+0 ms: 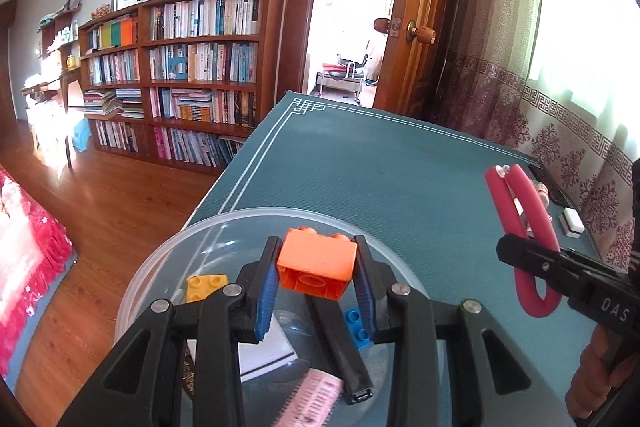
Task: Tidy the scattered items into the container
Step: 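Carry the orange brick and pink roller over the clear bowl and open both tools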
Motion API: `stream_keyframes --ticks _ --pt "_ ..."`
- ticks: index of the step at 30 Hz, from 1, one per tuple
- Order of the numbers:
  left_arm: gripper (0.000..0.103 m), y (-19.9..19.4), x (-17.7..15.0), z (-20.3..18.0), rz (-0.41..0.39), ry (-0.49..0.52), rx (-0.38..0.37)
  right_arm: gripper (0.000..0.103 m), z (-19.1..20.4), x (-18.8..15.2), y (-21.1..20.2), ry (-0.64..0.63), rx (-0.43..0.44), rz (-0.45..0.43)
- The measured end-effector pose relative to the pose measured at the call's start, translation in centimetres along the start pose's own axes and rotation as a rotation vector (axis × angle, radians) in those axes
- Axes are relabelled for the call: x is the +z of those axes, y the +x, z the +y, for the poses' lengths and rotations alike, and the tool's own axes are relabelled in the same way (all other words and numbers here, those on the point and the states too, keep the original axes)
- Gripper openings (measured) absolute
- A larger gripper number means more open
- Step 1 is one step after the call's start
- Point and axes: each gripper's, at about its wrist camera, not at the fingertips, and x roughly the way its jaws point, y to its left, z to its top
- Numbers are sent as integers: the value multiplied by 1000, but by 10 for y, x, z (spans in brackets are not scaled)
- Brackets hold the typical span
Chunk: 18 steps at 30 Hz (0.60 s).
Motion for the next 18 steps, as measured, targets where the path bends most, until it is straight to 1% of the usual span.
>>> stream_keyframes --ticks 5,11,17,18 --pt "38 -5 2 20 -15 -12 24 18 27 2 20 -16 49 11" --pt "38 -6 2 37 -19 -41 35 18 50 -2 44 -47 69 41" --pt "39 -2 -1 45 -5 -53 37 18 54 -5 62 -59 64 78" --pt "39 -1 -2 46 -2 -55 34 20 54 -6 65 -61 67 89"
